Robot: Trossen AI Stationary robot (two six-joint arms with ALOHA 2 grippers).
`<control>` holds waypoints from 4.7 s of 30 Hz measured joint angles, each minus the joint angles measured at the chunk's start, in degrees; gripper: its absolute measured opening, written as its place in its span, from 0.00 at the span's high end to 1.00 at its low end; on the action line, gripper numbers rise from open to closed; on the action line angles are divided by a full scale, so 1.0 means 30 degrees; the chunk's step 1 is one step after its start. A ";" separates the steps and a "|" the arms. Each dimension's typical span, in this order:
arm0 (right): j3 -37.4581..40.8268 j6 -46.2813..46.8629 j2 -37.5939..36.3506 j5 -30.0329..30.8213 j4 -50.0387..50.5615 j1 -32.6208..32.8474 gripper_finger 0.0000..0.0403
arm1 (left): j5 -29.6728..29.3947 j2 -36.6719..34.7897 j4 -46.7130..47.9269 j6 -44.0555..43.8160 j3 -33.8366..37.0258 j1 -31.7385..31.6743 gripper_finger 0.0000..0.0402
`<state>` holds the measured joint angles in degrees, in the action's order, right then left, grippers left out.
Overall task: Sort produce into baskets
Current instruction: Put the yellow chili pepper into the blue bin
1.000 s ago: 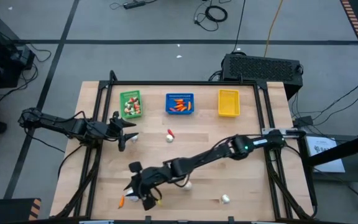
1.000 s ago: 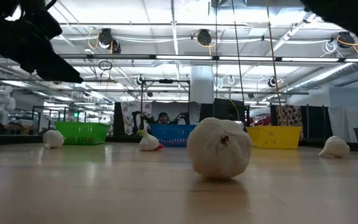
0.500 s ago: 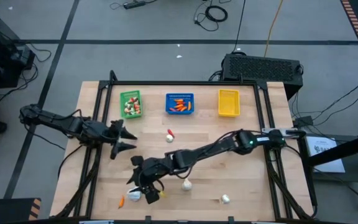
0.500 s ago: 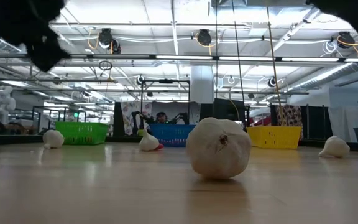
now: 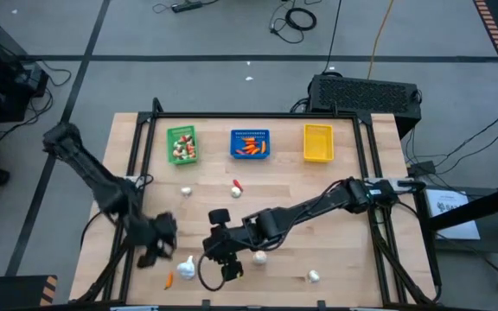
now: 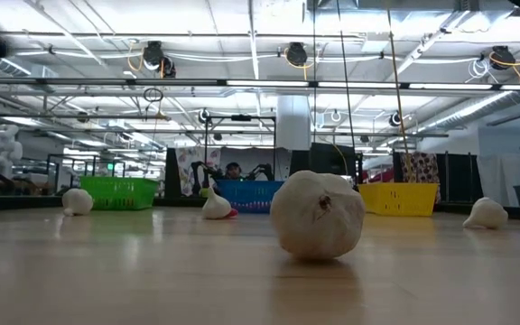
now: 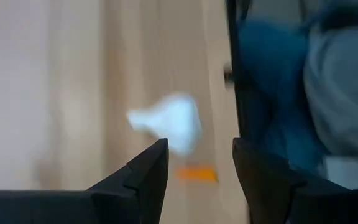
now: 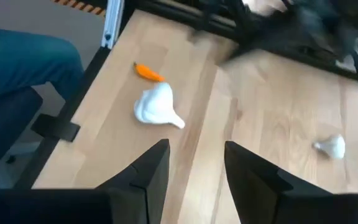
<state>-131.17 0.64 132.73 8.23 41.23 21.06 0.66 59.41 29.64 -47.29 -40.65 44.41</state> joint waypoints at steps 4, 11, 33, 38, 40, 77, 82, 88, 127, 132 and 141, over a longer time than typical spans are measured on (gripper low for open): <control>0.0021 0.0706 0.0120 0.0289 0.0215 0.0291 0.64 | 0.0222 0.2943 0.2611 -0.4622 -0.1454 0.2145 0.54; 0.0036 0.0934 0.0136 0.0326 -0.0150 0.0516 0.64 | -0.0131 0.6264 0.2185 -0.9568 -0.3450 0.4822 0.54; 0.0036 -0.0482 0.0150 0.0275 0.0273 -0.0520 0.64 | -0.0811 1.1268 -0.0420 -1.5654 -0.3649 0.5636 0.54; 0.0036 -0.0449 0.0150 0.0246 0.0290 -0.0518 0.64 | -0.0812 1.1768 -0.0151 -1.5745 -0.3649 0.5614 0.54; 0.0033 -0.0420 0.0150 0.0232 0.0287 -0.0508 0.64 | -0.0767 1.1967 -0.0151 -1.5561 -0.3649 0.5607 0.54; 0.0029 0.0148 0.0158 0.0239 0.0287 -0.0504 0.64 | -0.0733 1.2536 0.0503 -1.3451 -0.3292 0.5345 0.89; 0.0029 0.0148 0.0165 0.0239 0.0098 -0.0504 0.64 | -0.0731 1.2374 0.1504 -1.2946 -0.3570 0.5312 0.94; 0.1104 -0.0428 0.0187 0.0242 -0.2058 -0.0655 0.64 | -0.1155 1.0917 0.6075 -1.2611 -0.4125 0.5113 0.93; 0.4124 -0.5921 0.0187 -0.0819 -0.7976 -0.1262 0.42 | -0.8554 0.6663 0.3606 -0.1343 -0.4982 0.2315 0.92; 0.4124 -0.5870 0.0187 -0.0847 -0.7553 -0.1247 0.42 | -0.9223 0.6656 0.3159 -0.0531 -0.4982 0.2292 0.92; 0.4124 -0.5715 0.0187 -0.0839 -0.7502 -0.1247 0.45 | -0.9833 0.6656 0.3226 -0.0458 -0.4982 0.2313 0.92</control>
<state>-118.80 -16.51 133.29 5.72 18.72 17.32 -28.84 79.37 39.32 -48.67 -55.59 51.35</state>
